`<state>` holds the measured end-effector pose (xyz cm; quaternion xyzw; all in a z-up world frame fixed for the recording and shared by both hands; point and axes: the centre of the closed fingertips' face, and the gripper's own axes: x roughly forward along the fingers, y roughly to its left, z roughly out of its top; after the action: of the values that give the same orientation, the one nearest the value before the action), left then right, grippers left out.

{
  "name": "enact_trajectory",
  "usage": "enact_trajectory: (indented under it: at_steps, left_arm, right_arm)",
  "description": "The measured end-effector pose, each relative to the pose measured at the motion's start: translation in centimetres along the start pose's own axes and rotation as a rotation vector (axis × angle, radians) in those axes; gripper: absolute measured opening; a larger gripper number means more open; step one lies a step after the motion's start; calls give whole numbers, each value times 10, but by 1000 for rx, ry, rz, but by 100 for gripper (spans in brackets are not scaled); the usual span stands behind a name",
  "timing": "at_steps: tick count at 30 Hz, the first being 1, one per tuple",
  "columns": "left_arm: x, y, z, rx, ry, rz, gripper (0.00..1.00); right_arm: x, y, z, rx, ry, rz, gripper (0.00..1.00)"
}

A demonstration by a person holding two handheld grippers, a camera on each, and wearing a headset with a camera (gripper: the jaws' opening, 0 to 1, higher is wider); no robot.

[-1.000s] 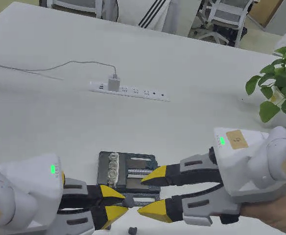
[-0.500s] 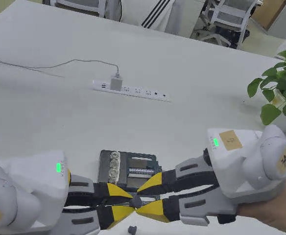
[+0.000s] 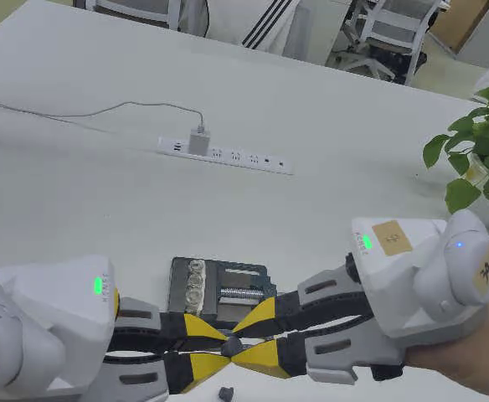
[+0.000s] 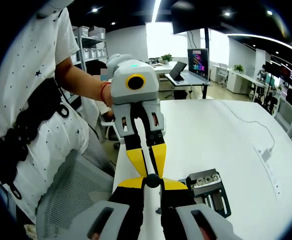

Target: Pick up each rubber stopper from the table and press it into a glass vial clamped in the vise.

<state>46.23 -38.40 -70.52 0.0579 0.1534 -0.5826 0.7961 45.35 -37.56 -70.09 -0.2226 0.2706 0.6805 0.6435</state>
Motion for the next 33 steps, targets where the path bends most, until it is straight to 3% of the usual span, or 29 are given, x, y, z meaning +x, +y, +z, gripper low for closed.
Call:
enact_trajectory:
  at_steps: [25, 33]
  left_arm:
    - [-1, 3, -4, 4, -1, -1, 5]
    - [-3, 5, -9, -1, 1, 16, 12]
  right_arm:
    - [6, -3, -1, 1, 25, 2, 7]
    - [9, -5, 4, 4, 26, 13, 7]
